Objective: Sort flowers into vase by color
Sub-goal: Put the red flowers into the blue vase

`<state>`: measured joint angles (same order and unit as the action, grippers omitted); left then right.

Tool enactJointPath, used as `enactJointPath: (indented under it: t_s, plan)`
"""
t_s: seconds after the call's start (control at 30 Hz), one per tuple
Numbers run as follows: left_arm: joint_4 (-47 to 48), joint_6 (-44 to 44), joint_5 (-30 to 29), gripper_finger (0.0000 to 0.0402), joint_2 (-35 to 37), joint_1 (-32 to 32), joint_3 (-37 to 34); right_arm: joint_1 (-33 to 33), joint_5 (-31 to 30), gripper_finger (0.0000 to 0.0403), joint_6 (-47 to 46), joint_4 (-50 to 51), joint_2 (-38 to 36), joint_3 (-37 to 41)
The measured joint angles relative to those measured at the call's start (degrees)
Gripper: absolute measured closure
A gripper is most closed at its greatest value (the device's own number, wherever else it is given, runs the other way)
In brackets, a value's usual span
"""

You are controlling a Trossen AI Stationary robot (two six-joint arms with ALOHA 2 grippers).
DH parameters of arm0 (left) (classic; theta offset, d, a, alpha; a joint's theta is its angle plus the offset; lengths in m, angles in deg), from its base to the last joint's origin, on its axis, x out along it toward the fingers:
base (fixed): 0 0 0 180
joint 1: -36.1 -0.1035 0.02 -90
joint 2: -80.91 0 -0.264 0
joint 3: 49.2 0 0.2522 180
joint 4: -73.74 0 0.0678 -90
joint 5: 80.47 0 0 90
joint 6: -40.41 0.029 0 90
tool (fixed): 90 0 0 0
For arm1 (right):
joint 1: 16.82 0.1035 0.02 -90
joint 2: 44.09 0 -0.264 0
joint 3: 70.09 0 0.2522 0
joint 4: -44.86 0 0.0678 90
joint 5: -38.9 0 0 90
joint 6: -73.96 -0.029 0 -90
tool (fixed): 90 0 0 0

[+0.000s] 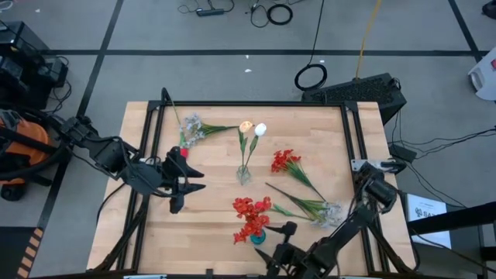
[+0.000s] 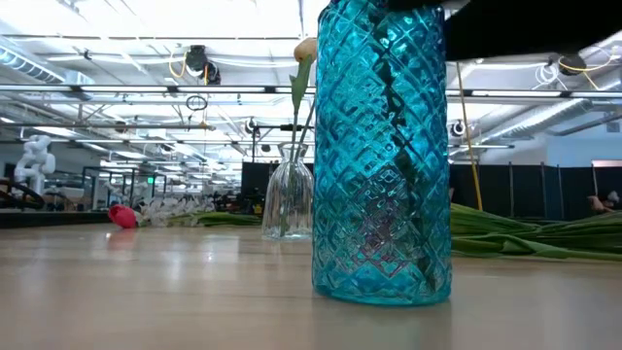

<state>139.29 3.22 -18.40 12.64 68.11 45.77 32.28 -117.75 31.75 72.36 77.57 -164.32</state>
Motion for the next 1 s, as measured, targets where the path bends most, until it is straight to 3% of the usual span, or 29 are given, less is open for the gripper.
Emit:
enactJointPath:
  t_s: [0.17,0.4,0.57,0.73,0.87,1.0]
  plan:
    - [1.9,0.0,0.0,0.0236,0.0,0.0,0.0,2.1,8.6,0.0016,-10.9,16.4,-6.7,0.0]
    - [2.9,0.0,0.0,0.0236,0.0,0.0,0.0,2.2,33.9,0.0016,-32.6,35.6,-15.5,0.0]
    - [12.9,-0.4,0.0,0.0236,0.0,0.0,-0.2,1.5,35.1,0.0016,-43.1,33.6,-18.5,0.0]
    - [19.8,-2.8,0.8,0.0236,0.1,0.3,-4.2,1.5,35.4,0.0016,-40.6,30.2,-19.4,0.0]
    - [17.2,1.1,1.3,0.0236,0.1,1.3,-10.9,1.3,37.4,0.0016,-39.9,30.1,-19.4,0.0]
    - [5.1,9.0,9.1,0.0236,1.0,1.7,-18.5,0.0,46.6,0.0016,-48.9,35.2,-19.9,0.0]
